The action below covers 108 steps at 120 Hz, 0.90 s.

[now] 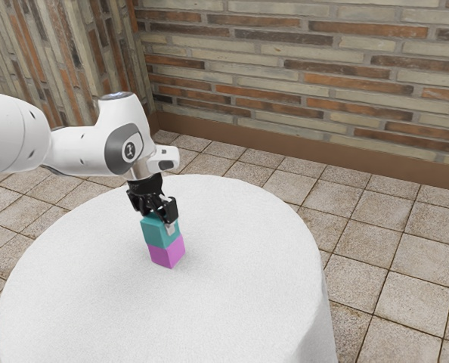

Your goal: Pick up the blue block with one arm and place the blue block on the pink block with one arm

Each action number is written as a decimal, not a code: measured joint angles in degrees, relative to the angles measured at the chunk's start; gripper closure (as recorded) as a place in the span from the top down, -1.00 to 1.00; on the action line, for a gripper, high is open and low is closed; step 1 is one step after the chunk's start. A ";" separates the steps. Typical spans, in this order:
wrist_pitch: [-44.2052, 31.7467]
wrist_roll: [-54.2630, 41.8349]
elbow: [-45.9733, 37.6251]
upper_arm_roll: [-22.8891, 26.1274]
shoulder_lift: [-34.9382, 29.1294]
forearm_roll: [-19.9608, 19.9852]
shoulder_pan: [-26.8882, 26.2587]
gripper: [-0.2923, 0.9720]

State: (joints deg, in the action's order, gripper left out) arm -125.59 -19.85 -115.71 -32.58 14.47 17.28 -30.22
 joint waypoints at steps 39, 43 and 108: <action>0.17 0.25 0.05 -0.06 -0.88 0.49 0.04 0.42; 0.23 0.25 0.03 -0.08 -1.21 0.48 0.05 0.43; 2.57 0.41 0.02 -2.57 -12.45 -4.24 0.06 0.50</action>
State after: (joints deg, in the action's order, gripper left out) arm -123.01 -19.44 -115.68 -35.15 2.02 13.04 -30.16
